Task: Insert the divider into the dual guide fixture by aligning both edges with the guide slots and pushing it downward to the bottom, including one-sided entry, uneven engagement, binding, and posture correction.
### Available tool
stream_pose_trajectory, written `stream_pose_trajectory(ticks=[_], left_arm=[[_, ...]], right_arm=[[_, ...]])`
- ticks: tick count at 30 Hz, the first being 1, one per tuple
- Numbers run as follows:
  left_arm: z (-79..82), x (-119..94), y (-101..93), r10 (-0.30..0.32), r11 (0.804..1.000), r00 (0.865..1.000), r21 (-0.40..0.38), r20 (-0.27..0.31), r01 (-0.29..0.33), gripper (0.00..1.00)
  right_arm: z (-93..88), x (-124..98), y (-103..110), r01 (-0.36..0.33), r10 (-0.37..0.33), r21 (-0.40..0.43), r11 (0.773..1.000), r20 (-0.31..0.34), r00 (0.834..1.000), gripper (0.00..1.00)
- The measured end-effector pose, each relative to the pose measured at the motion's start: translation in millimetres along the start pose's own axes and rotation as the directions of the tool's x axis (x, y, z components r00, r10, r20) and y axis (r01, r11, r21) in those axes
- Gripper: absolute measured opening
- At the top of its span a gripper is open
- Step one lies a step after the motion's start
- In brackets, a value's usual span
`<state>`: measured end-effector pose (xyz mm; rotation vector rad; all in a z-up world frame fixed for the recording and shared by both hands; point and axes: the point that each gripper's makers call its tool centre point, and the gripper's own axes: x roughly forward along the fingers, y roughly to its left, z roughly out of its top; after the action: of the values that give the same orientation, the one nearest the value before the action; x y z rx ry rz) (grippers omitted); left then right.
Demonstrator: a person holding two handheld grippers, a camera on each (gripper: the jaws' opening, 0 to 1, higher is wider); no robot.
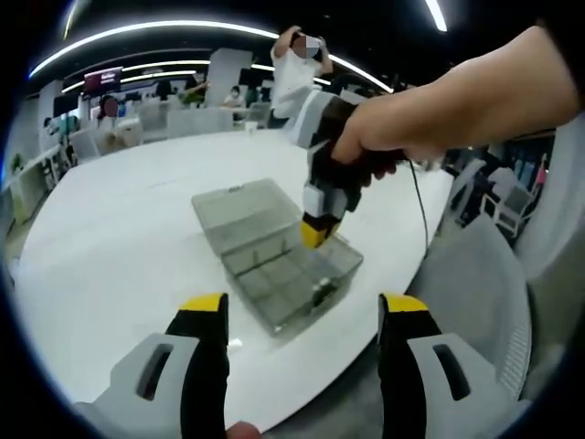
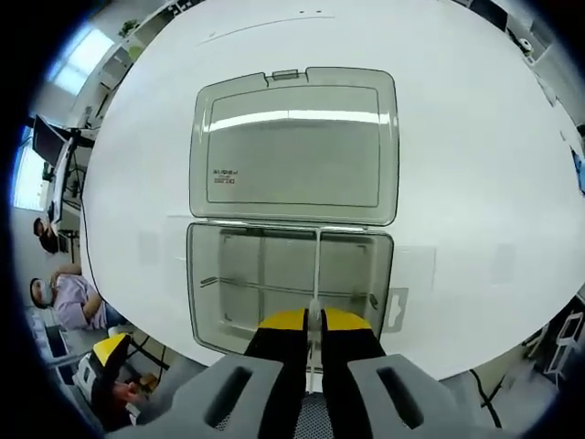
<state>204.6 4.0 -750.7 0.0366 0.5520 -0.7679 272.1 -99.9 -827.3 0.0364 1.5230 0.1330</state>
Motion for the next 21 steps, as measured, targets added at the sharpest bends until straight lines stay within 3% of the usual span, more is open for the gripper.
stream_pose_trajectory(ticks=[21], left_arm=[[-0.8, 0.0, -0.1, 0.002, 1.0, 1.0, 0.0, -0.001, -0.002, 0.63]], right_arm=[[-4.7, -6.9, 2.9, -0.015, 0.016, 0.026, 1.0, -0.024, 1.0, 0.0]])
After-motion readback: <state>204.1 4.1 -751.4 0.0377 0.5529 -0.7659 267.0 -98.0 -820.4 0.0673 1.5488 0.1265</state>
